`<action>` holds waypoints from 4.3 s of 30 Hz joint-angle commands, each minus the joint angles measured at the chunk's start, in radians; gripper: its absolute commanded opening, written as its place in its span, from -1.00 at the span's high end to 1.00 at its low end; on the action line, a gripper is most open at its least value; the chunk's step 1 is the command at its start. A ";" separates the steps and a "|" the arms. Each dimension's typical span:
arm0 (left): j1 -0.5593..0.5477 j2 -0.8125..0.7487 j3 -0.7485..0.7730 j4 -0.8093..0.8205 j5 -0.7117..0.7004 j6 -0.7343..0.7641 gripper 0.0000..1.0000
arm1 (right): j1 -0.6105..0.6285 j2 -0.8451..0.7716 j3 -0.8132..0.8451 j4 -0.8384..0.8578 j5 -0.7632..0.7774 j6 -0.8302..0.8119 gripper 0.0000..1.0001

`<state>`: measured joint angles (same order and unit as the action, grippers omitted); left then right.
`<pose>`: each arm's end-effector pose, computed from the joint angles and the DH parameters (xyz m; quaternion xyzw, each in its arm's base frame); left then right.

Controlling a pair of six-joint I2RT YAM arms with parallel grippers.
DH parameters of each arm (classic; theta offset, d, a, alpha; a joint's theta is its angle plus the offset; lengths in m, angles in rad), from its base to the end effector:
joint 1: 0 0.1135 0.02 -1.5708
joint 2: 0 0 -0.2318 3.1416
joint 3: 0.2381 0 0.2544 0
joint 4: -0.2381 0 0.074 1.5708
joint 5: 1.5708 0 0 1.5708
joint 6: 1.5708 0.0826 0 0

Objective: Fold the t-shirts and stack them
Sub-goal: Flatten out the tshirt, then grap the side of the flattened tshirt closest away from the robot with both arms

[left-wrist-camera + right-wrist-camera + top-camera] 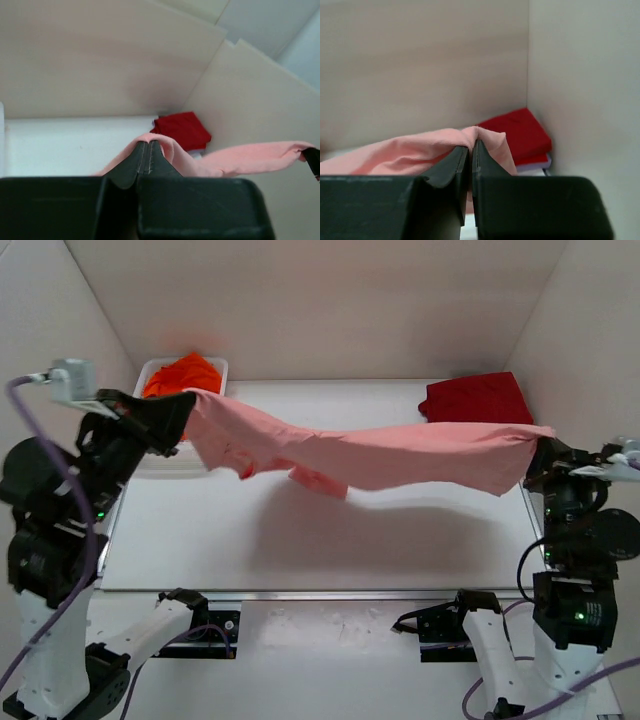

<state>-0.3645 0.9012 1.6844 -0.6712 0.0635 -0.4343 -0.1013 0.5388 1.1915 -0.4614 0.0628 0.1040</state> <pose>0.1518 -0.0635 0.5297 0.0004 0.6665 -0.3093 0.6783 0.1334 -0.0188 0.4600 0.0893 0.6302 -0.0189 0.7711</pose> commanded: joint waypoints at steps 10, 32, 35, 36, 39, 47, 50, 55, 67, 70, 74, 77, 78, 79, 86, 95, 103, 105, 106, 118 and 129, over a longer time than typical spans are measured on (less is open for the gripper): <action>-0.004 0.322 0.461 -0.059 -0.143 0.114 1.00 | 0.067 0.228 0.209 0.038 0.043 -0.050 1.00; 0.254 1.569 1.061 0.146 0.087 -0.065 0.09 | 0.132 1.309 0.459 0.221 0.050 -0.009 -0.17; 0.283 1.445 0.783 0.200 0.171 -0.104 -0.11 | 0.121 1.428 0.680 0.026 0.094 0.051 -0.54; 0.280 1.365 0.711 0.214 0.180 -0.075 -0.11 | 0.106 1.422 0.681 -0.014 0.089 0.062 -0.54; 0.256 1.125 0.321 0.277 0.162 -0.029 -0.12 | 0.106 1.298 0.483 0.015 0.081 0.097 -0.58; 0.185 0.661 -0.478 0.254 0.119 0.035 -0.16 | 0.031 1.020 0.042 -0.026 -0.009 0.163 -0.53; 0.176 0.552 -0.653 0.217 0.117 0.049 -0.18 | 0.043 0.995 -0.033 -0.095 0.018 0.160 -0.55; 0.180 0.414 -0.877 0.190 0.065 0.063 -0.26 | 0.061 0.911 -0.197 -0.114 0.020 0.197 -0.57; 0.159 0.387 -0.968 0.133 -0.056 0.109 -0.35 | 0.037 0.891 -0.354 -0.079 -0.020 0.234 -0.58; 0.174 0.378 -0.996 0.124 -0.062 0.109 -0.36 | 0.029 0.894 -0.362 -0.068 -0.018 0.234 -0.60; 0.153 0.386 -1.016 0.124 -0.112 0.117 -0.34 | 0.019 0.889 -0.369 -0.069 0.003 0.229 -0.60; 0.147 0.416 -1.025 0.131 -0.123 0.121 -0.26 | 0.006 0.895 -0.369 -0.083 0.014 0.229 -0.61; 0.135 0.438 -1.026 0.131 -0.113 0.120 -0.24 | -0.003 0.902 -0.368 -0.089 0.017 0.224 -0.63; 0.127 0.458 -1.023 0.124 -0.110 0.124 -0.23 | -0.002 0.903 -0.371 -0.091 0.023 0.224 -0.63; 0.082 0.530 -1.026 0.159 -0.068 0.134 0.69 | 0.038 0.977 -0.392 -0.099 -0.014 0.246 -0.61; 0.052 0.378 -0.941 0.062 -0.054 0.137 1.00 | 0.097 0.949 -0.380 -0.178 -0.093 0.250 1.00; 0.056 0.151 -0.818 -0.146 -0.045 0.129 1.00 | 0.042 0.834 -0.342 -0.304 -0.109 0.181 1.00; 0.059 0.105 -0.822 -0.180 -0.036 0.131 1.00 | 0.029 0.817 -0.345 -0.339 -0.112 0.152 1.00; 0.064 0.085 -0.827 -0.189 -0.037 0.131 1.00 | 0.028 0.817 -0.349 -0.351 -0.109 0.145 1.00; 0.113 -0.065 -0.835 -0.251 -0.047 0.144 1.00 | -0.032 0.664 -0.314 -0.459 -0.145 0.091 1.00; 0.165 0.231 -0.680 -0.094 -0.044 0.187 1.00 | -0.071 0.886 -0.202 -0.433 -0.195 0.071 1.00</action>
<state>-0.2180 1.0859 0.9283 -0.8364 0.0269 -0.2752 -0.1661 1.3872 0.9157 -0.9073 -0.1177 0.1905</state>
